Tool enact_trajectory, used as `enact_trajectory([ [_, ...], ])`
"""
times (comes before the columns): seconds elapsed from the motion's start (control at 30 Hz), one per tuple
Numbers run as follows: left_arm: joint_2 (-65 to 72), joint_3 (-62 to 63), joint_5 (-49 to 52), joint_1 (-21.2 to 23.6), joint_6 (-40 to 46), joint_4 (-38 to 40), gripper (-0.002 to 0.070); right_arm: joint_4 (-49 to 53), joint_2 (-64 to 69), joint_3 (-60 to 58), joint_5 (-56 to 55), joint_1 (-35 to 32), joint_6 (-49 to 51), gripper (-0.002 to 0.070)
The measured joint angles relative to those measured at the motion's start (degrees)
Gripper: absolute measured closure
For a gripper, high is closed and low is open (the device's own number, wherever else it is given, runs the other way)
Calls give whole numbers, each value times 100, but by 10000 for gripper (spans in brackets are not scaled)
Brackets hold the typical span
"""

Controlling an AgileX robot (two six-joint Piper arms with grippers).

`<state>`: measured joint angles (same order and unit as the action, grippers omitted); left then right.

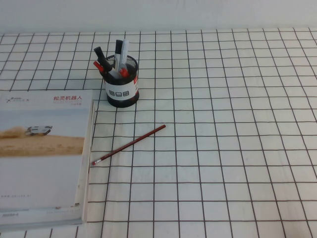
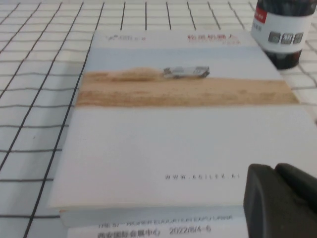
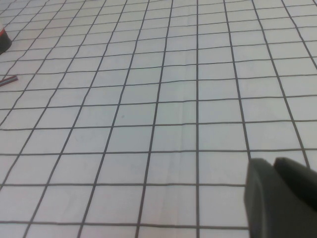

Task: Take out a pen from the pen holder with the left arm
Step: 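Take a marker out of the pen holder and lay it on the table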

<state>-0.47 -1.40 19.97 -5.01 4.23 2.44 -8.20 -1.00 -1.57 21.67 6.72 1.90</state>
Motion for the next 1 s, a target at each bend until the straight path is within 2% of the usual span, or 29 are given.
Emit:
enact_trajectory([
  [0.13,0,0,-633,0,0,363,678,0,0,0,0,0,0,691],
  [0.27,0,0,-1262,0,0,1126,678,0,0,0,0,0,0,691],
  [0.43,0,0,-1559,0,-23,1998,678,0,0,0,0,0,0,691],
  [1.0,13,0,-1646,0,-80,2202,678,0,0,0,0,0,0,691],
])
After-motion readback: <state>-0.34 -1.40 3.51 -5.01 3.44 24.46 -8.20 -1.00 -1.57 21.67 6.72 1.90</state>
